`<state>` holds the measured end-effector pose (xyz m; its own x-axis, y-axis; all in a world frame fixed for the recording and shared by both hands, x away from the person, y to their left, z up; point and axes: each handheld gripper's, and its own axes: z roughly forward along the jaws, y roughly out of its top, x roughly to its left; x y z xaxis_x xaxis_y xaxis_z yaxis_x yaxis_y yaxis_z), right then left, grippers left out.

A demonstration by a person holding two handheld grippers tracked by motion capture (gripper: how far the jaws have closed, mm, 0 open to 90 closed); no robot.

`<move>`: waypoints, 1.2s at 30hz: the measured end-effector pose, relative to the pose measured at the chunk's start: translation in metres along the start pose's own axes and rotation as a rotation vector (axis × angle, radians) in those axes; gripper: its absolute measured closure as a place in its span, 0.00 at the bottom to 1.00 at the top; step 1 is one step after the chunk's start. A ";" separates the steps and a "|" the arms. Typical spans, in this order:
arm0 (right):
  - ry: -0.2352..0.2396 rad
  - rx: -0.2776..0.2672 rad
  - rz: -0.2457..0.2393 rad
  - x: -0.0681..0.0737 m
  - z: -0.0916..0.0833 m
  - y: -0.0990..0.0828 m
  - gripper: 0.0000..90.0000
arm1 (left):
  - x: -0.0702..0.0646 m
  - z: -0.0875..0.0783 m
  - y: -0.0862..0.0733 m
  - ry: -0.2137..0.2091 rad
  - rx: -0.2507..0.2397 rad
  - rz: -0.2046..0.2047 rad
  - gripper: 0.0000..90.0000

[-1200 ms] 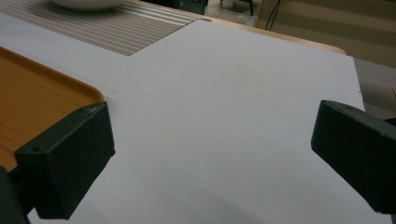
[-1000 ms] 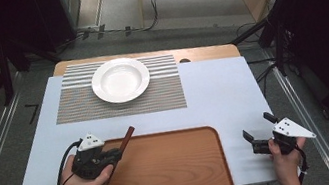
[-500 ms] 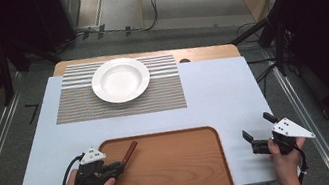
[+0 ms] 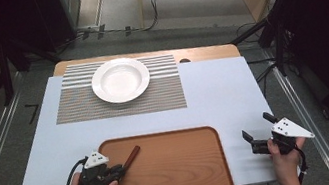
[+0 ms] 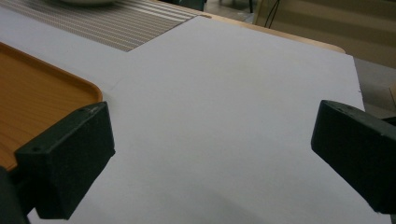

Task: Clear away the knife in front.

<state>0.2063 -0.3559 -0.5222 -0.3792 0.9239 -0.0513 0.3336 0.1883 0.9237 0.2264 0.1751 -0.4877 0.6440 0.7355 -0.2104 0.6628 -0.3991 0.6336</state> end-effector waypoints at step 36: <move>-0.001 0.005 -0.010 0.000 0.002 0.000 0.00 | 0.030 -0.003 0.002 0.041 0.032 0.045 0.99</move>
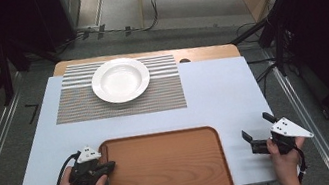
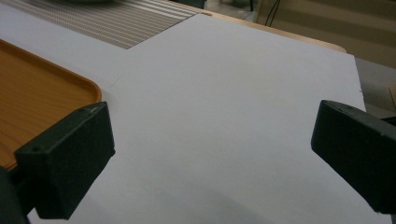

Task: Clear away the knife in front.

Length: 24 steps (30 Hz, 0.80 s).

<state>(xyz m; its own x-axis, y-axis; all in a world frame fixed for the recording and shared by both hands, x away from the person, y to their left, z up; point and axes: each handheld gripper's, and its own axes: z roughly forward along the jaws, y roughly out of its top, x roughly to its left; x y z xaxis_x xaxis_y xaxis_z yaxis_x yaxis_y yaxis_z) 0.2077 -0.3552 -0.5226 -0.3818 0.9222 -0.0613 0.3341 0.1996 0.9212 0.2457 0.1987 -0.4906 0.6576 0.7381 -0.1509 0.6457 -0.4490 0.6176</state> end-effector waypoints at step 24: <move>0.000 0.005 0.000 0.001 0.000 0.000 0.00 | 0.000 -0.006 0.004 -0.043 -0.195 0.041 0.28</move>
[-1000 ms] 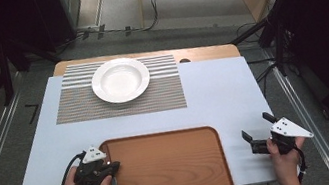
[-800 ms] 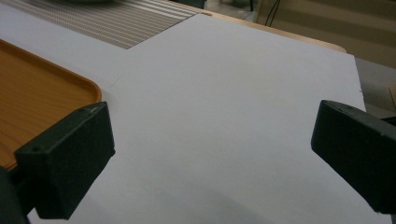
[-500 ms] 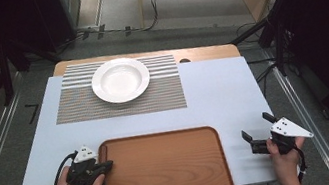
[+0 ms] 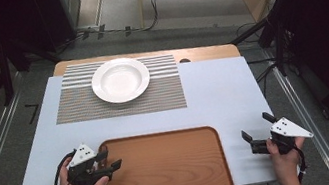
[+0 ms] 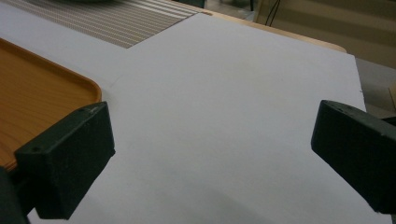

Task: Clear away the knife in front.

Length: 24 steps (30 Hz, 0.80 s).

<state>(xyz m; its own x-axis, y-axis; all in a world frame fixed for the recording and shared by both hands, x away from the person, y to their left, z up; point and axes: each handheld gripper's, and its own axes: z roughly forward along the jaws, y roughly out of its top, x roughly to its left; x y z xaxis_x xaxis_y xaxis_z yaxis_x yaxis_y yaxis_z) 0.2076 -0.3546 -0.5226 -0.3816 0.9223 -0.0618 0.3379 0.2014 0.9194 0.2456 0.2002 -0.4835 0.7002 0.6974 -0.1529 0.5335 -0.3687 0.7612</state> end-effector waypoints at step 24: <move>-0.001 0.001 -0.002 0.000 0.000 0.000 0.00 | 0.023 -0.027 0.002 0.030 -0.192 0.015 0.00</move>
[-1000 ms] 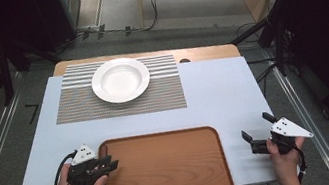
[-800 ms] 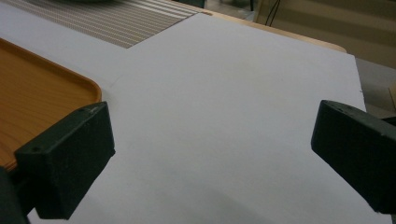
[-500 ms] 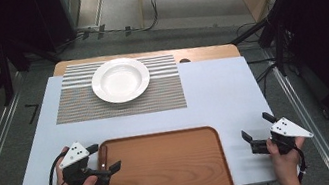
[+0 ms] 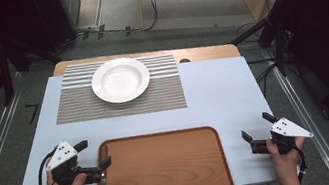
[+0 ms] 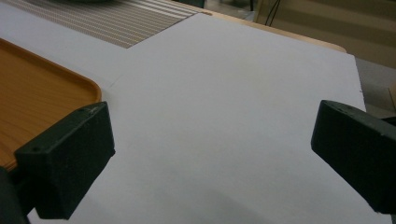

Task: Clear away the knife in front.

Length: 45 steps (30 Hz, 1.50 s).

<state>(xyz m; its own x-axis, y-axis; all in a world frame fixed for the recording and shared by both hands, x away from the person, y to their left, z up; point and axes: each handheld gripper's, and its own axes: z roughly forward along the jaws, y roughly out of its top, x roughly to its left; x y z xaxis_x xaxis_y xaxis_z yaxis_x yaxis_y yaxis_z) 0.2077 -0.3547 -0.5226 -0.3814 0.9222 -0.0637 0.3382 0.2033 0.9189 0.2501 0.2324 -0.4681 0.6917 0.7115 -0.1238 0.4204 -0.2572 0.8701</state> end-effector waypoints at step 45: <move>-0.005 -0.003 0.012 -0.001 0.000 0.000 0.00 | 0.072 -0.049 -0.025 0.210 -0.073 -0.063 0.00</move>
<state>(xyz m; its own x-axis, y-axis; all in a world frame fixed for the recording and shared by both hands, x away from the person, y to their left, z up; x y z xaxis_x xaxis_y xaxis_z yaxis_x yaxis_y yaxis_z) 0.2080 -0.3561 -0.5227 -0.3729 0.9262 -0.0551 0.3399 0.1916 0.9207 0.2610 0.3225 -0.4752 0.5247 0.8472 -0.0837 0.4097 -0.1651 0.8971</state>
